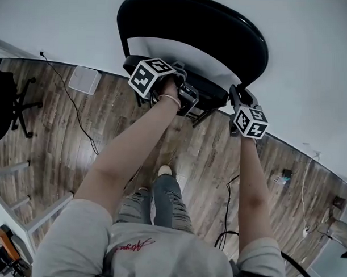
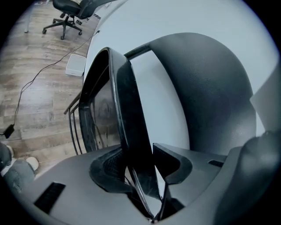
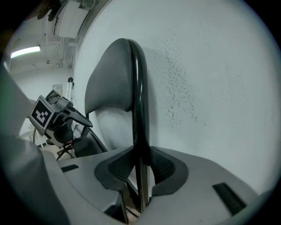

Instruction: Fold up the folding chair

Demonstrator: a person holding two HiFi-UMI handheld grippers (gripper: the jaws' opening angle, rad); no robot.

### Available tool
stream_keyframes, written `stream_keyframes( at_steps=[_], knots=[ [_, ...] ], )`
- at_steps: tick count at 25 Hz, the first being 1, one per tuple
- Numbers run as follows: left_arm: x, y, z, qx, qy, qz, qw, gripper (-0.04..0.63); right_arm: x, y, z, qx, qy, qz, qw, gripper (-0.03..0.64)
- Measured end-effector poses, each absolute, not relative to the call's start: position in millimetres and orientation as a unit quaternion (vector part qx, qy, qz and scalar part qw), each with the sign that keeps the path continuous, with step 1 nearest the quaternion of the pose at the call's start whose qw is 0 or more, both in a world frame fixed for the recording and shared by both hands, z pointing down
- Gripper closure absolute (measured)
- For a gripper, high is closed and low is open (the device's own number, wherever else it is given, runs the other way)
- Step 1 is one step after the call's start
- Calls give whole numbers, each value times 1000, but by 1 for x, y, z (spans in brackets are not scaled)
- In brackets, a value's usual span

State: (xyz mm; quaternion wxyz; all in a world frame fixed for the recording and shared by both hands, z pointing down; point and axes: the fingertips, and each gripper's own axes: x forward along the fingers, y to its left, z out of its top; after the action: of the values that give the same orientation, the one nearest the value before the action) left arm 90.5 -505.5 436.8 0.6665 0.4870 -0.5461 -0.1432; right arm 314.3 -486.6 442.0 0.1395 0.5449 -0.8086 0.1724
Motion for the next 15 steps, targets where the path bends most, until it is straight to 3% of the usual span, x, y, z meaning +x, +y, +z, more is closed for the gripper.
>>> stream_keyframes(
  at_steps=[5, 7, 9, 15],
  knots=[
    [93, -508, 438, 483, -541, -133, 676, 411, 320, -475, 430, 563, -802, 148, 135, 511],
    [93, -512, 436, 485, -543, -139, 671, 410, 323, -466, 417, 573, -801, 128, 117, 517],
    [93, -516, 436, 483, -548, -143, 668, 408, 326, -455, 404, 583, -799, 112, 95, 569],
    [97, -529, 439, 492, -545, -134, 666, 400, 314, -428, 375, 615, -783, 92, 37, 569]
  ],
)
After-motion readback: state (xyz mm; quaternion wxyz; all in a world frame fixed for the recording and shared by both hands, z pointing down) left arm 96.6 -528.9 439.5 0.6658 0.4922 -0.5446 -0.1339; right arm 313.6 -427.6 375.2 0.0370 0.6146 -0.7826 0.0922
